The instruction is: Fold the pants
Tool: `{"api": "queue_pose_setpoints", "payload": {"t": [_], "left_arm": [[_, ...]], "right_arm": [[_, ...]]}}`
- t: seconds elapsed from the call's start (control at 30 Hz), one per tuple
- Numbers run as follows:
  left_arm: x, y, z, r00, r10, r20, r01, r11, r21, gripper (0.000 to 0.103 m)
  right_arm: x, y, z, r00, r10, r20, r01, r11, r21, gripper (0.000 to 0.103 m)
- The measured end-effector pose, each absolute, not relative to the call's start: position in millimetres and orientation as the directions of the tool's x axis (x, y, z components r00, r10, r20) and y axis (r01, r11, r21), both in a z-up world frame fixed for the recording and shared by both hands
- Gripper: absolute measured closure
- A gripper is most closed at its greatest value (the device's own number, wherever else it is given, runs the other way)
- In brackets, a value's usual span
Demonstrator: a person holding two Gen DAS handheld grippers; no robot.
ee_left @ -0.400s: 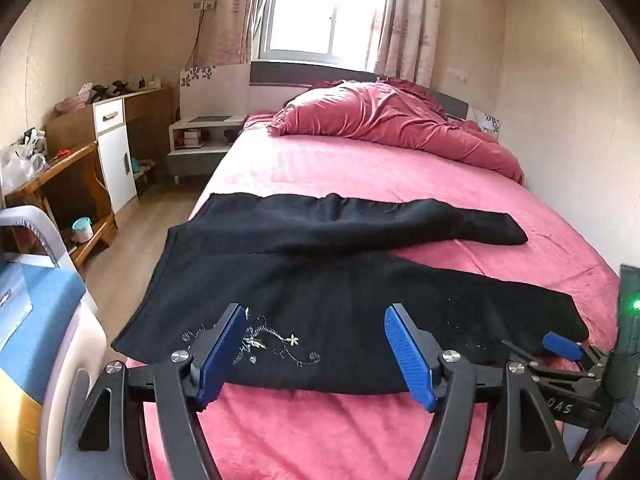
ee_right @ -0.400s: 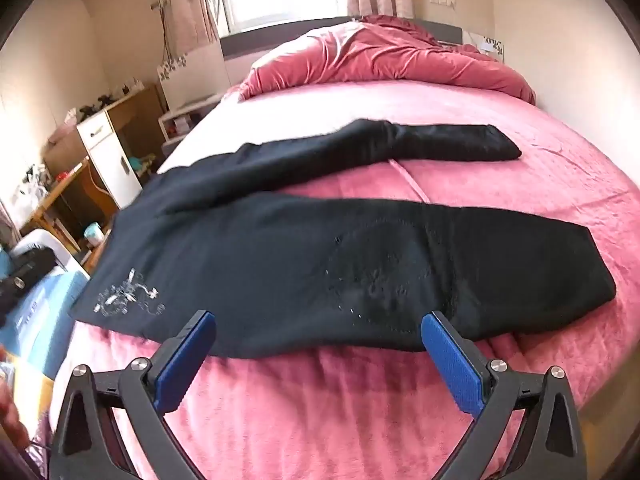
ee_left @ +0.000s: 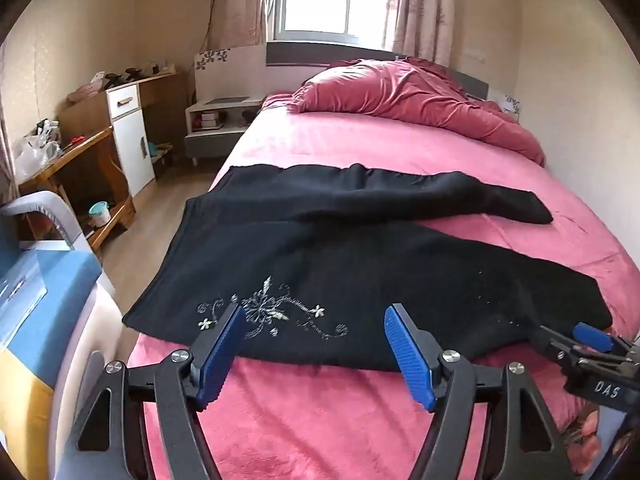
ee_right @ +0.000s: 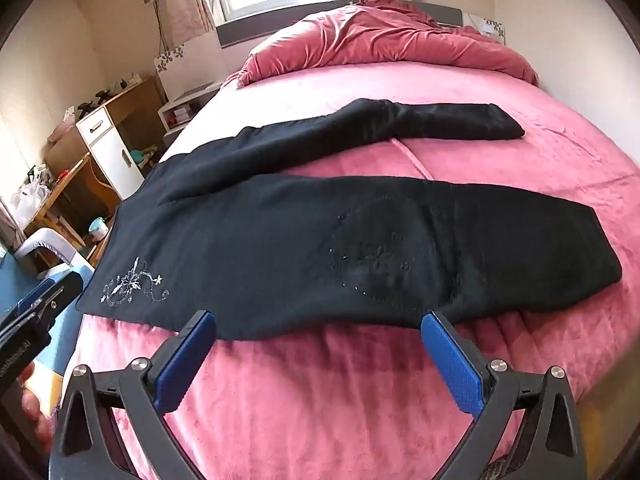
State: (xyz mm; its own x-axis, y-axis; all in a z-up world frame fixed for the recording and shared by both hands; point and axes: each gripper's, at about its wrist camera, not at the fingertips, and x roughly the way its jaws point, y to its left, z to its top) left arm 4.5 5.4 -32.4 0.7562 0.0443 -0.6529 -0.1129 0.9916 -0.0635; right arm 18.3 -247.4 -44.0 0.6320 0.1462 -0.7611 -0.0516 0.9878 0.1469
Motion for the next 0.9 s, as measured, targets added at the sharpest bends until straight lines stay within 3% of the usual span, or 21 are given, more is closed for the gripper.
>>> {"api": "queue_pose_setpoints", "payload": {"t": [0.17, 0.3, 0.9], "left_arm": [[-1, 13, -38, 0.747, 0.046, -0.663, -0.123, 0.990, -0.071, 0.029], [-3, 13, -36, 0.745, 0.050, -0.665, -0.134, 0.988, -0.076, 0.022], [-5, 13, -38, 0.737, 0.057, -0.673, -0.148, 0.986, -0.079, 0.022]], "right_arm": [[17, -244, -47, 0.627, 0.147, -0.765, -0.058, 0.988, 0.143, 0.000], [15, -246, -49, 0.624, 0.153, -0.766, -0.049, 0.986, 0.156, 0.000], [13, -260, -52, 0.628, 0.135, -0.766, -0.014, 0.987, 0.162, 0.000]]}}
